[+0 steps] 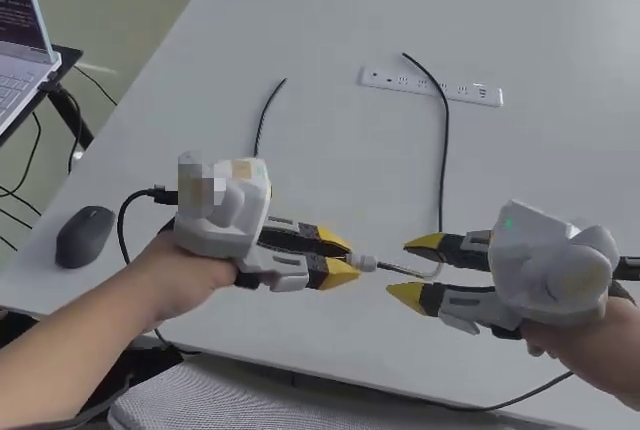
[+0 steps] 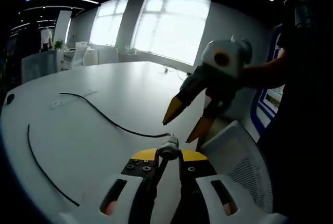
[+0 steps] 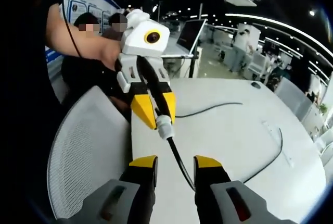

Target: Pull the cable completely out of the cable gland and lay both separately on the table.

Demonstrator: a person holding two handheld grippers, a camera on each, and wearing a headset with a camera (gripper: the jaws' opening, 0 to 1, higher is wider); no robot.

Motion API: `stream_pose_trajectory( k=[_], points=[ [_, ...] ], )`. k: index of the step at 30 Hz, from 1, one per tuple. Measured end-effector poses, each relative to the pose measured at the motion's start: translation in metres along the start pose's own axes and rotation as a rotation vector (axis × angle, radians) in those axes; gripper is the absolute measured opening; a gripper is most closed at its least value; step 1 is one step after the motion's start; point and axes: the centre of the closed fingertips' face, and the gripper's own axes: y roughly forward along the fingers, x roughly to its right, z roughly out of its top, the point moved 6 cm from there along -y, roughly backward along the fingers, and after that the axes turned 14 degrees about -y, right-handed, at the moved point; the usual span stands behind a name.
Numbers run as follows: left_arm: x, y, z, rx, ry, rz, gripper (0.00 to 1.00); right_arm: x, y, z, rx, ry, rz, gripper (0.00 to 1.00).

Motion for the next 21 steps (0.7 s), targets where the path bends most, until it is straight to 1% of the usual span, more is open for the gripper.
stream_pose_trajectory(
  k=[1, 2, 5, 8, 10, 12, 14, 15, 17, 19, 21],
  points=[
    [0.000, 0.000, 0.000, -0.002, 0.008, -0.001, 0.15, -0.002, 0.002, -0.001, -0.018, -0.002, 0.000, 0.23],
    [0.000, 0.000, 0.000, -0.004, 0.015, -0.002, 0.15, -0.003, 0.003, -0.001, -0.025, -0.004, -0.004, 0.21],
    [0.001, 0.001, 0.001, -0.009, 0.024, -0.004, 0.15, -0.005, 0.006, 0.001, -0.044, -0.041, -0.007, 0.20],
    [0.000, 0.000, 0.001, -0.012, 0.033, -0.001, 0.15, -0.005, 0.009, 0.006, -0.038, -0.058, -0.012, 0.18],
    [-0.001, 0.001, 0.002, -0.011, 0.030, -0.002, 0.15, -0.004, 0.011, 0.007, -0.042, -0.075, -0.019, 0.14],
    [-0.001, 0.001, 0.002, -0.014, 0.032, -0.003, 0.15, -0.002, 0.011, 0.008, -0.041, -0.076, -0.027, 0.10],
    [-0.001, 0.002, 0.003, -0.016, 0.030, -0.004, 0.15, 0.001, 0.009, 0.014, -0.018, -0.083, -0.050, 0.05],
    [-0.002, 0.002, 0.004, -0.011, 0.029, -0.001, 0.15, 0.001, 0.009, 0.016, -0.016, -0.081, -0.045, 0.04],
    [-0.003, 0.003, 0.005, -0.009, 0.021, -0.005, 0.15, 0.001, 0.010, 0.016, -0.013, -0.087, -0.046, 0.04],
    [-0.003, 0.004, 0.005, -0.008, 0.013, -0.007, 0.15, 0.000, 0.012, 0.015, -0.022, -0.102, -0.045, 0.03],
    [-0.002, 0.004, 0.006, -0.008, 0.012, -0.011, 0.15, 0.000, 0.013, 0.015, -0.026, -0.100, -0.042, 0.03]
  ],
)
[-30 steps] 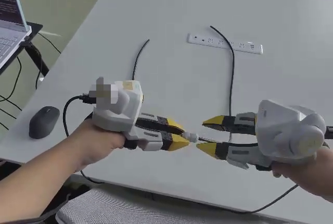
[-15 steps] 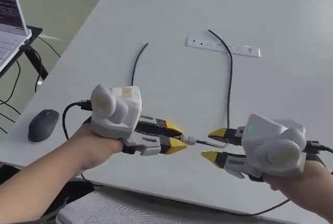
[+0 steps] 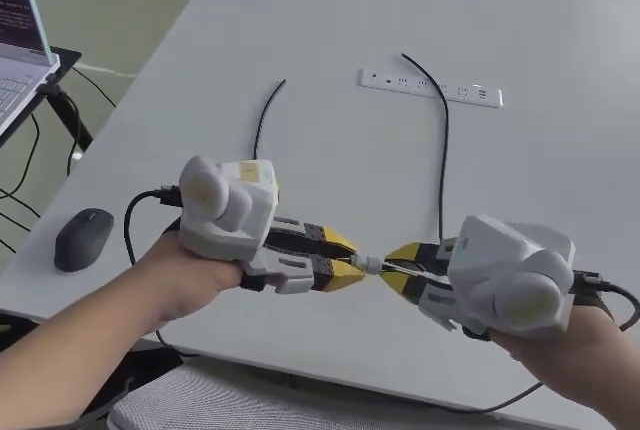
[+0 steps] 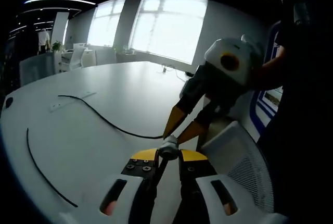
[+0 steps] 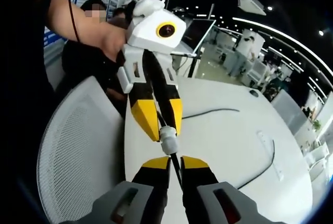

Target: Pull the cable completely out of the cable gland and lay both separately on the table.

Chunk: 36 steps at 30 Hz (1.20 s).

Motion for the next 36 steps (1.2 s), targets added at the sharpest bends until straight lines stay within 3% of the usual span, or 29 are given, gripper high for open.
stream_pose_trajectory(
  k=[19, 36],
  points=[
    [-0.005, 0.005, -0.003, -0.029, -0.015, 0.015, 0.15, 0.000, 0.008, -0.007, -0.017, 0.009, 0.004, 0.00],
    [-0.011, 0.003, 0.002, 0.005, -0.028, 0.049, 0.15, 0.011, 0.007, -0.023, -0.027, 0.110, -0.045, 0.00]
  ],
)
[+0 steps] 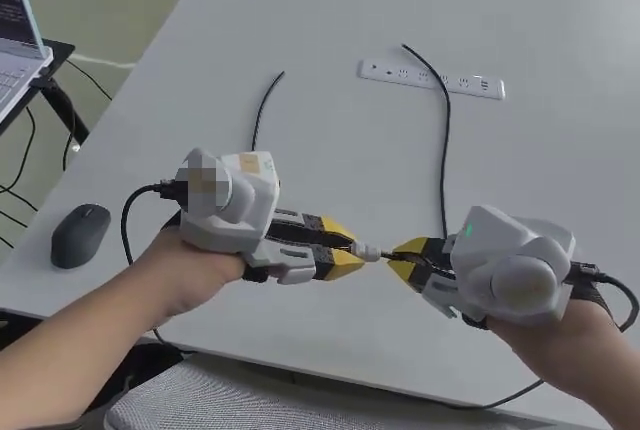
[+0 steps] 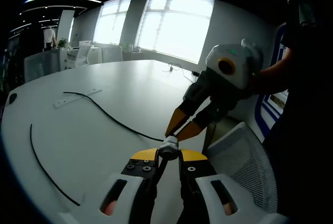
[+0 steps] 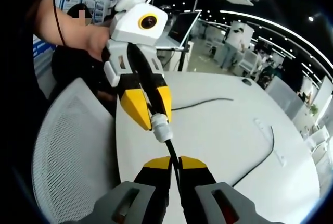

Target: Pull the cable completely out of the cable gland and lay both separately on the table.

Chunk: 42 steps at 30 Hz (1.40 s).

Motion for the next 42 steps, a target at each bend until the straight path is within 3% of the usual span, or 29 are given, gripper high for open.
stream_pose_trajectory(
  k=[9, 11, 19, 28, 37, 42],
  points=[
    [-0.001, 0.002, 0.000, 0.008, -0.013, 0.005, 0.15, 0.001, 0.001, -0.004, 0.026, 0.057, -0.011, 0.00],
    [-0.002, 0.001, 0.000, 0.005, -0.018, 0.007, 0.15, 0.003, 0.000, -0.009, -0.010, 0.038, -0.022, 0.00],
    [-0.002, -0.004, 0.000, 0.021, -0.052, -0.004, 0.15, 0.011, -0.005, -0.028, -0.027, 0.107, -0.057, 0.00],
    [0.002, -0.002, 0.000, 0.022, -0.041, -0.008, 0.15, 0.011, -0.002, -0.056, -0.039, 0.328, -0.111, 0.00],
    [0.006, -0.002, -0.004, 0.011, -0.029, -0.002, 0.15, 0.003, 0.005, -0.071, -0.076, 0.486, -0.133, 0.01],
    [0.007, -0.002, -0.006, 0.003, -0.022, 0.007, 0.15, -0.003, 0.006, -0.069, -0.105, 0.457, -0.137, 0.01]
  ],
)
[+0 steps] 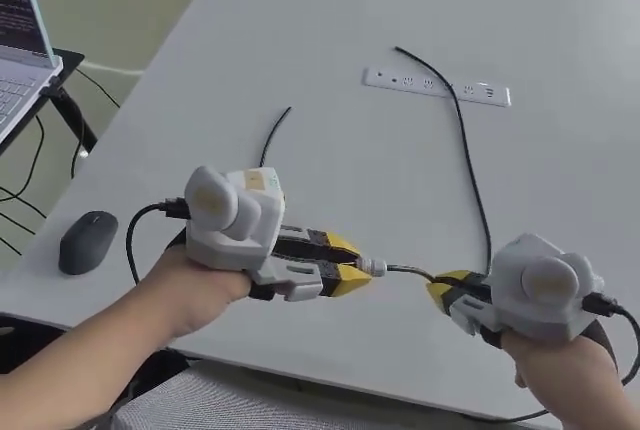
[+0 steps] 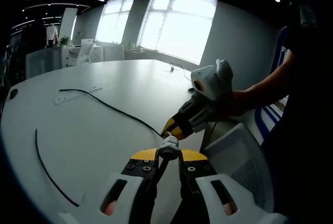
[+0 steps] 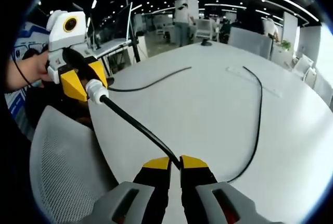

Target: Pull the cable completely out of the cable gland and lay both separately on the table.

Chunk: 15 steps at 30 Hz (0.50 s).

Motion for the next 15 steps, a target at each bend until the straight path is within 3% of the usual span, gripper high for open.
stream_pose_trajectory(
  k=[6, 10, 15],
  points=[
    [-0.0001, -0.0024, 0.0015, 0.010, 0.001, 0.014, 0.15, -0.0004, -0.0050, -0.0020, 0.018, -0.009, 0.005, 0.02],
    [0.0006, -0.0022, 0.0015, 0.008, -0.005, 0.013, 0.15, -0.0032, -0.0077, -0.0024, 0.020, -0.075, -0.002, 0.02],
    [0.0024, -0.0025, 0.0029, 0.009, -0.014, 0.010, 0.15, -0.0020, -0.0098, -0.0018, 0.032, -0.089, 0.006, 0.02]
  ],
)
